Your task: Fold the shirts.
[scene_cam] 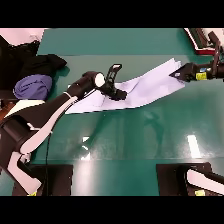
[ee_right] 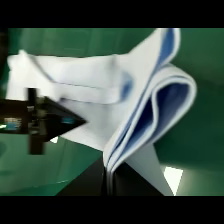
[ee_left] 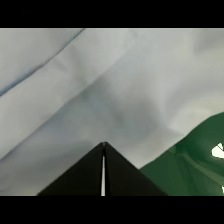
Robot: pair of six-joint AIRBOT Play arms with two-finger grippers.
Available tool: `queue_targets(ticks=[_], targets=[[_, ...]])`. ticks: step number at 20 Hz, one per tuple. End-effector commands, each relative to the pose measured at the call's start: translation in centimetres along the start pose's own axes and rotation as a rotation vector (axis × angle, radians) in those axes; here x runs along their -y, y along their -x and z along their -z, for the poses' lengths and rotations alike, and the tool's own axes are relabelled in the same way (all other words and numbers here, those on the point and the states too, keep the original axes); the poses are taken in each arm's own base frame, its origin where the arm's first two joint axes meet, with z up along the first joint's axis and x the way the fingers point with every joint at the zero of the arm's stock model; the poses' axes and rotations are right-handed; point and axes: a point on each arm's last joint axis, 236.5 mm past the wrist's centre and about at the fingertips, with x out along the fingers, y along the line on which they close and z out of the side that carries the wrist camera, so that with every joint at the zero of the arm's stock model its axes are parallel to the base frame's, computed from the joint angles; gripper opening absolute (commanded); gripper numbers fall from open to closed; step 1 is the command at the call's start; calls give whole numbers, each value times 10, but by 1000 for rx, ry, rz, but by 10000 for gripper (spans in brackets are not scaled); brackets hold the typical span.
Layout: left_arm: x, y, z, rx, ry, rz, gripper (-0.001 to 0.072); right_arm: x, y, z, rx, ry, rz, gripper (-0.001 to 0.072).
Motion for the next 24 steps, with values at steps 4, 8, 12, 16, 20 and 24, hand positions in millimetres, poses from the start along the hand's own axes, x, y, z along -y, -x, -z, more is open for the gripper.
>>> queue_targets(ticks=[4,8,12,16,20,24], targets=[[-6,-14,-4,-22,-3,6,25,-94,-11,-12,-24,188,-119,12],[-24,29,-30,-7,-11,2,25,-123,-43,-11,-95,252,-140,13],[-51,119,-70,102,-82,-58,24,-169,-84,-5,-144,341,-214,12],[-97,231,-93,265,-71,-208,25,-222,-134,2,-159,411,-291,12],[-144,335,-79,354,-25,-385,25,-260,-189,18,-166,457,-349,13],[-156,400,-64,430,0,-485,25,-272,-247,41,-177,448,-364,13]])
